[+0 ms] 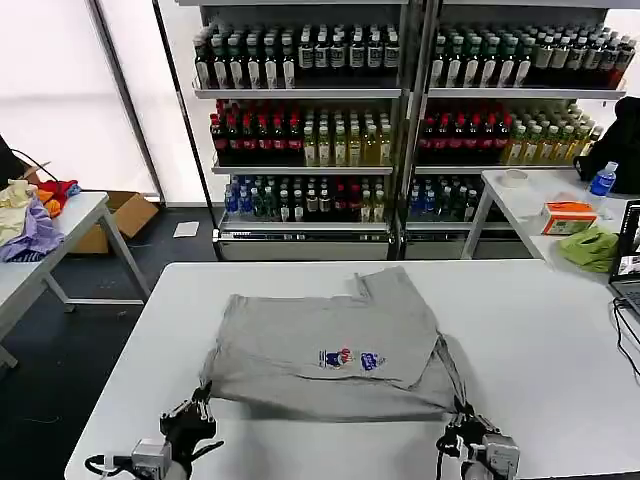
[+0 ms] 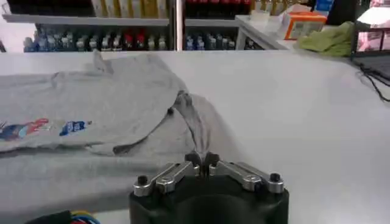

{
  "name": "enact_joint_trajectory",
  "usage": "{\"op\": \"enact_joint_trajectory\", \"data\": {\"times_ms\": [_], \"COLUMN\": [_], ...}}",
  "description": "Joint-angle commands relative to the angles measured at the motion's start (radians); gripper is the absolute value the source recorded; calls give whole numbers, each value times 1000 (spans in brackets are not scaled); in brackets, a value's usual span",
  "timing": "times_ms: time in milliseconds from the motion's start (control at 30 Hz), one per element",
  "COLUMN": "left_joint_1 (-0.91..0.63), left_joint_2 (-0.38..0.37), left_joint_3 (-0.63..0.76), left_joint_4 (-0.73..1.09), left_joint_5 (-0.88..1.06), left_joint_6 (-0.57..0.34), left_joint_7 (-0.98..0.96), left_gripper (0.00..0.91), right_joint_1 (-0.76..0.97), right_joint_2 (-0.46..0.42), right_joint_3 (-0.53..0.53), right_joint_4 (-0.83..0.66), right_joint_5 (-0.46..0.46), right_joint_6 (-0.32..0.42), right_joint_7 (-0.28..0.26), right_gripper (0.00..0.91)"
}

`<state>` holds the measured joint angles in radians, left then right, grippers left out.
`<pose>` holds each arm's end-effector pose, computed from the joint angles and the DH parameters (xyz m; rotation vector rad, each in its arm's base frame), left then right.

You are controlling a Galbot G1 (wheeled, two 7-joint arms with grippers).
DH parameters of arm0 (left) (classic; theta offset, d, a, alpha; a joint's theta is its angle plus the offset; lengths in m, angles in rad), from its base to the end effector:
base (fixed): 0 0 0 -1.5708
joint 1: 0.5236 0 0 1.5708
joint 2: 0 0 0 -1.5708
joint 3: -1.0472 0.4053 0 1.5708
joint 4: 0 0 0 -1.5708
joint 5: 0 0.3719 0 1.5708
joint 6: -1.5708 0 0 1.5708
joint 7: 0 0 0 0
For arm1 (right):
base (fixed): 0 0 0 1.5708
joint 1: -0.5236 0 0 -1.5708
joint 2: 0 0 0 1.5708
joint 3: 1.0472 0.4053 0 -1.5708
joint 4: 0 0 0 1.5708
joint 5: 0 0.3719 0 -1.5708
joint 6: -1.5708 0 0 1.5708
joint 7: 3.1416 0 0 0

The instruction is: Fold and organize the clothes.

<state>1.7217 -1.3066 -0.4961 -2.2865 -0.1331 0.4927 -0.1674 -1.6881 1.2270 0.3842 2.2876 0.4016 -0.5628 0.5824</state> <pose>0.1206 0.0347 -0.2984 -0.0146 -2.6794 -0.1875 0.1241 -0.0176 -0.2980 -0.2455 -2.5524 0.0640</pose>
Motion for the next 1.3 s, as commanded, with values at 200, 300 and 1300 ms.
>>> {"op": "enact_joint_trajectory", "data": {"times_ms": [200,300,1300], "left_joint_1": [79,67,-686], "left_joint_2": [-9,-7,144], "left_joint_3": [-1,-3,65], "left_joint_4": [-49,-48,435], "left_joint_5": [50,51,-219], "left_joint_6": [12,20,-56], "left_joint_7": [14,28,144], "left_gripper": [907,907,907], "right_joint_1": [-82,-82,904], "right_joint_2": [-3,7,-111], "right_joint_3": [-2,-4,-33], "right_joint_4": [25,24,-546], "right_joint_5": [-126,-161,138], "right_joint_6": [2,9,28], "right_joint_7": [-31,-46,-287], "right_gripper": [907,907,907]}}
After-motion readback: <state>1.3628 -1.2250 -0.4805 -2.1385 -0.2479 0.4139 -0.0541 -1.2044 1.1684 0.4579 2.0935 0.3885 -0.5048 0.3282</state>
